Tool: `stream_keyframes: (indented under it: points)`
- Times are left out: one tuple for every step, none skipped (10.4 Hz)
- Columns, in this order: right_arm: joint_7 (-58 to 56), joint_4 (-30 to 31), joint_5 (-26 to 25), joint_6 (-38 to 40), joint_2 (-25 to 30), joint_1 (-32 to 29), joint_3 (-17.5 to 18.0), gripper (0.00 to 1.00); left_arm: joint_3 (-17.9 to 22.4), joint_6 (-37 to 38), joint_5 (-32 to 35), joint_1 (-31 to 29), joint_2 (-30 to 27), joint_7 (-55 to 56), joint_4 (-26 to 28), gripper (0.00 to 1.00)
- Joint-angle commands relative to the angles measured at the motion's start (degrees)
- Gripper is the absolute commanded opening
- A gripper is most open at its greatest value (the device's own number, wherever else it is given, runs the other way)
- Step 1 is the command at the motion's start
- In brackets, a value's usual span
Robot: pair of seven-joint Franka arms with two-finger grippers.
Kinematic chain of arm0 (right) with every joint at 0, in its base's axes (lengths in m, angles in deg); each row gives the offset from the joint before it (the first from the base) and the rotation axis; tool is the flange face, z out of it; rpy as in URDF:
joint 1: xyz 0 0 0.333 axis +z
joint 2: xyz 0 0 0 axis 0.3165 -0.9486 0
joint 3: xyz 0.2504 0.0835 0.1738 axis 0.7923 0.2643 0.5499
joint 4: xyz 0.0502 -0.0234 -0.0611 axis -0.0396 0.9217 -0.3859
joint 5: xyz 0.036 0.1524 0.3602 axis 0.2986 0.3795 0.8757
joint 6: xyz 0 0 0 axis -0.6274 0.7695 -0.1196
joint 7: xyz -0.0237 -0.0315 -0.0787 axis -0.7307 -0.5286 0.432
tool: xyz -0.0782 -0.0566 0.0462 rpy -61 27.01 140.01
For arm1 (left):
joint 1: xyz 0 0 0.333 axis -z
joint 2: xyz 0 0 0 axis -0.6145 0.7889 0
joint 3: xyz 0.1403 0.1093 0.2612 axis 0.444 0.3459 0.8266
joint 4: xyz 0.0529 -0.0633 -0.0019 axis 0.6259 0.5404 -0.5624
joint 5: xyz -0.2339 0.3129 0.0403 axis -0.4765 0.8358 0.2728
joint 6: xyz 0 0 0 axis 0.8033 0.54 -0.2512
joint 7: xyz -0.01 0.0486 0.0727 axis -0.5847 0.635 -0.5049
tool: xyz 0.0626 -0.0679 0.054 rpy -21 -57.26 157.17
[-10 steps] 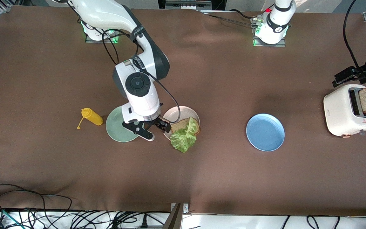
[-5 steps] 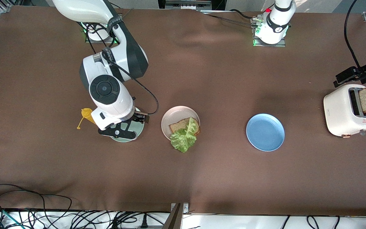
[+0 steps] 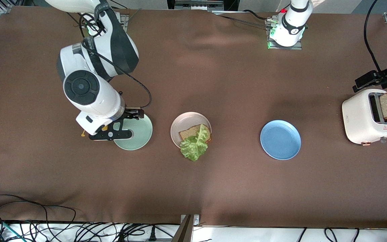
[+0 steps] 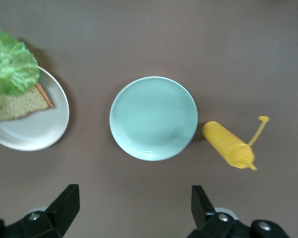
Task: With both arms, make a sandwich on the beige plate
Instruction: 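Move the right gripper back toward the yellow mustard bottle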
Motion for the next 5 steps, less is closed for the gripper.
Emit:
stream_keyframes:
  points:
    - [-17.1,1.8,-0.4,5.4,2.9,-1.0,-3.5,1.0,-0.1,0.6,1.1,-0.5,0.5,-0.6,-1.2,1.0]
    - [-22.6,4.6,-0.3,4.3,4.5,-1.6,-5.7,1.0,0.0,0.6,1.0,-0.5,0.7,-0.6,-1.2,1.0]
    - [-27.2,11.7,0.0,0.8,8.5,-4.6,-5.5,1.0,-0.1,0.6,1.0,-0.4,0.9,-0.6,-1.2,1.0]
    - [-34.5,19.4,1.4,-3.8,11.8,-8.1,-5.5,1.0,-0.1,0.6,1.0,-0.4,0.9,-0.5,-1.2,1.0]
    - [-44.2,26.2,4.7,-8.3,14.0,-12.1,-5.6,1.0,-0.1,0.6,1.0,-0.3,0.9,-0.6,-1.2,1.0]
